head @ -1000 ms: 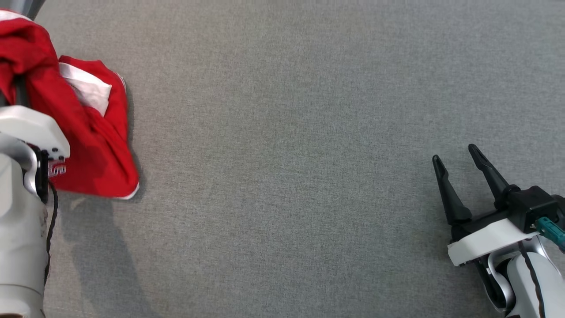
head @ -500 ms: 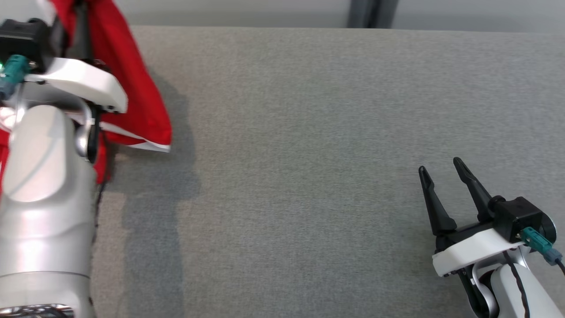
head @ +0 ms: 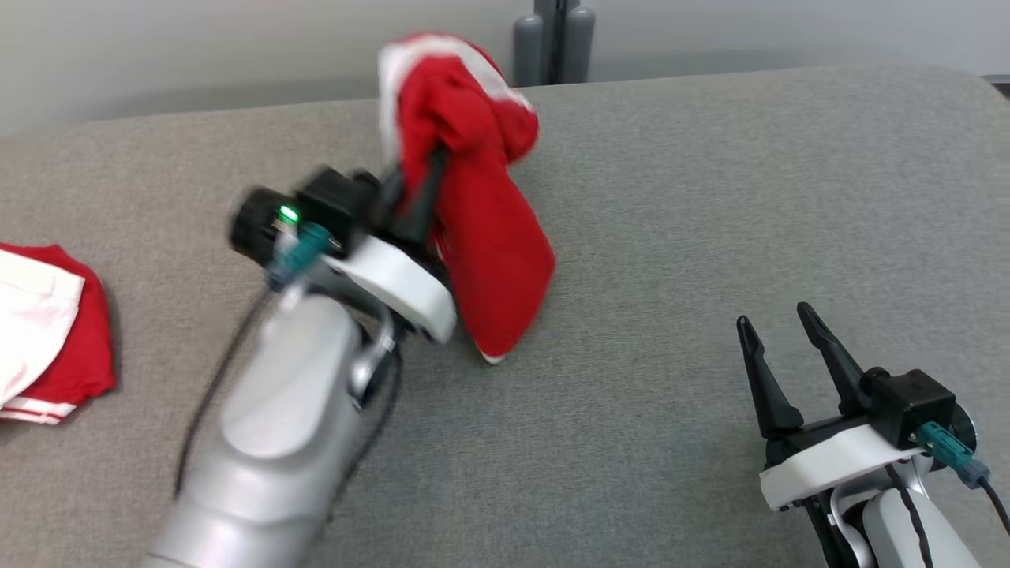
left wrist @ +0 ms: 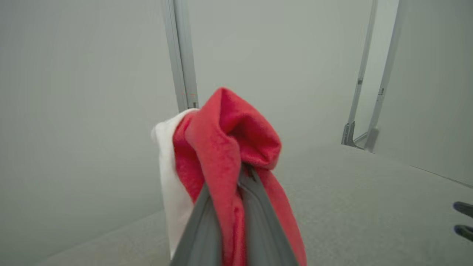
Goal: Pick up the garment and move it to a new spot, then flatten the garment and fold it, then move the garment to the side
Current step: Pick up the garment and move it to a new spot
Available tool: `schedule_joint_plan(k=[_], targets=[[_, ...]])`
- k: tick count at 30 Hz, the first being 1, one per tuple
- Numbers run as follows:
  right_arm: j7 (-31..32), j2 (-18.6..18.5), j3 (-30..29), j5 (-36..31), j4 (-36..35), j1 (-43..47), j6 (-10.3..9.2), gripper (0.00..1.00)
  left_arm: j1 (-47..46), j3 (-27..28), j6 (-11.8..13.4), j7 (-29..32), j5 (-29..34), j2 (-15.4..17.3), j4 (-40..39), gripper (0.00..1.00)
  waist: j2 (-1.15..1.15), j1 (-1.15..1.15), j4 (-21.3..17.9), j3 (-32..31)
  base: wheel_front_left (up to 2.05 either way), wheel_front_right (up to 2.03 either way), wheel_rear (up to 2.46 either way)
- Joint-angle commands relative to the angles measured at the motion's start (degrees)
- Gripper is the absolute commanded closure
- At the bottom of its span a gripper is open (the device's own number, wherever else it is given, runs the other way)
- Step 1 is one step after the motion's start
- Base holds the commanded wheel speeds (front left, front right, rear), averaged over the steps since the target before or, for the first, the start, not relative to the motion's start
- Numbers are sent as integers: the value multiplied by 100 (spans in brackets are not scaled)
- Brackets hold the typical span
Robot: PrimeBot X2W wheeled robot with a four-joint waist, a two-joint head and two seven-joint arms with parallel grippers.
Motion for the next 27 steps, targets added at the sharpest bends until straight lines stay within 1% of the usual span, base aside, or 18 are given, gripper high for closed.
schedule_joint_plan(k=[1,4,7,8,9,10,12,16,18,19,23,27], targets=[[-28,10,-24,34,-3,42,1,0,174,-393,148,-10,-246,17,-61,100,0,0,-115,-71,0,0,0],[-28,46,-19,51,10,59,1,0,377,-999,435,-10,-484,27,-78,100,0,0,-206,-95,0,0,0],[-28,70,-26,39,10,63,1,0,618,-1298,672,-10,-572,22,21,100,0,0,-267,-112,0,0,0],[-28,80,-30,39,2,64,1,0,684,-1348,713,-11,-553,21,60,50,0,0,-278,-111,0,0,0],[-28,80,-30,39,2,64,1,0,684,-1348,713,-11,-553,21,60,50,0,0,-278,-111,0,0,0],[-28,88,-32,40,-2,69,1,0,772,-1377,733,-10,-557,23,115,0,0,0,-284,-117,0,0,0],[-28,90,-48,44,-4,89,1,0,920,-1376,776,-11,-512,22,214,0,0,0,-287,-129,0,0,0],[-28,109,-94,57,5,116,1,0,1266,-1127,915,-11,-427,31,337,0,0,0,-258,-176,0,0,0],[-28,119,-126,66,22,121,1,0,1457,-888,992,-11,-342,91,208,0,0,0,-232,-209,0,0,0],[-28,128,-168,59,33,154,1,0,1714,-628,1071,-11,-259,166,5,0,0,0,-195,-263,0,0,0],[-28,149,-243,15,27,226,1,0,2200,-201,1125,-8,24,310,-440,0,0,0,-128,-410,0,0,0],[-28,194,-288,-19,32,293,1,0,2659,303,1166,-7,175,388,-844,0,0,0,-67,-576,0,0,0]])
